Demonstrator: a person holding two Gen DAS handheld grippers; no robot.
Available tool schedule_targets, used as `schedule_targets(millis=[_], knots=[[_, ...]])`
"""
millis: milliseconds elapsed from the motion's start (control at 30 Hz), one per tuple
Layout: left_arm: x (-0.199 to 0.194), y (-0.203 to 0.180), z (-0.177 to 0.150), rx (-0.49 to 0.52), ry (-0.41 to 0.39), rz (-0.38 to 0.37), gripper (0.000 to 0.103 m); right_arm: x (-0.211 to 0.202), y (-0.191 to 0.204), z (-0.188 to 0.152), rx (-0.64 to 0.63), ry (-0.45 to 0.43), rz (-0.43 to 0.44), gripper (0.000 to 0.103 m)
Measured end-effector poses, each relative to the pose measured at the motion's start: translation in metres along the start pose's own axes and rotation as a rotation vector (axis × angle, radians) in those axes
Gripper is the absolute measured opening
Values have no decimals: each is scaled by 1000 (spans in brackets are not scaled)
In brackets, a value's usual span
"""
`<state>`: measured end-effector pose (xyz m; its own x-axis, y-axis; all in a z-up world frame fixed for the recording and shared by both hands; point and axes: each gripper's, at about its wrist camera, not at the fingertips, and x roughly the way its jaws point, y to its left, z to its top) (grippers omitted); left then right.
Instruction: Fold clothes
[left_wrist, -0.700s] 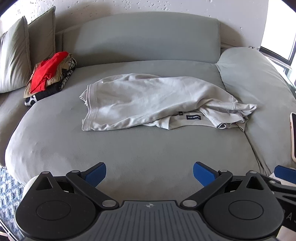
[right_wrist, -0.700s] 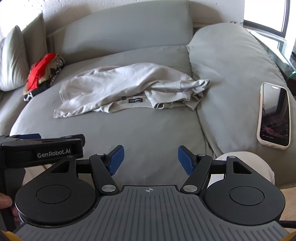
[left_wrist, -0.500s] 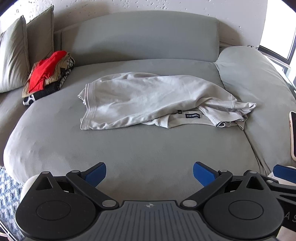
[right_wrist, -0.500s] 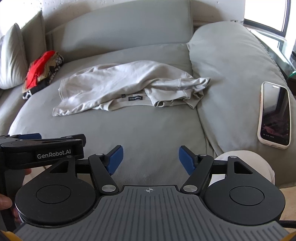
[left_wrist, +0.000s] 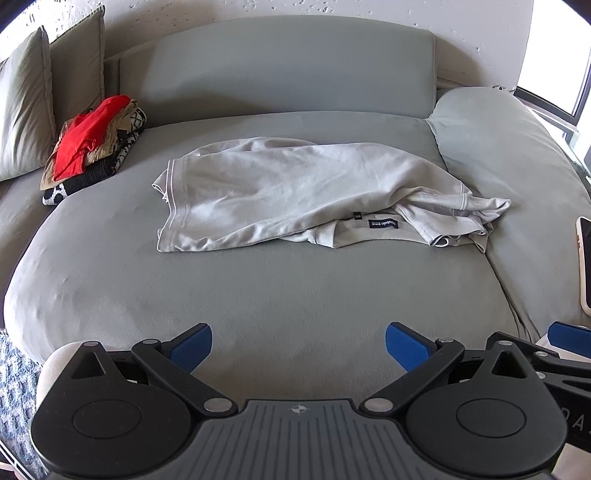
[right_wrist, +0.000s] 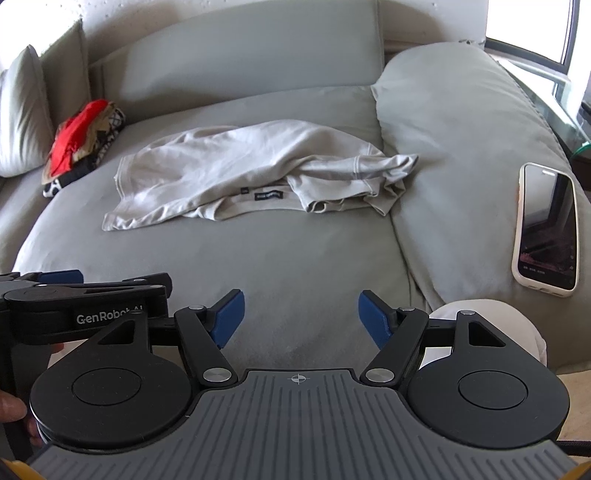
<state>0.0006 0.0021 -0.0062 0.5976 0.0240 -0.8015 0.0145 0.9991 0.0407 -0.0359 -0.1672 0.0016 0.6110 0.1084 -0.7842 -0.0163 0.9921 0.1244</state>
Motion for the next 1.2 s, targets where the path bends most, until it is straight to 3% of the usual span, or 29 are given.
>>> schedule_targets(millis=[1200], knots=[[-1,3,1,-2,1,-5,102,-1,2,8,-11,20,0,78]])
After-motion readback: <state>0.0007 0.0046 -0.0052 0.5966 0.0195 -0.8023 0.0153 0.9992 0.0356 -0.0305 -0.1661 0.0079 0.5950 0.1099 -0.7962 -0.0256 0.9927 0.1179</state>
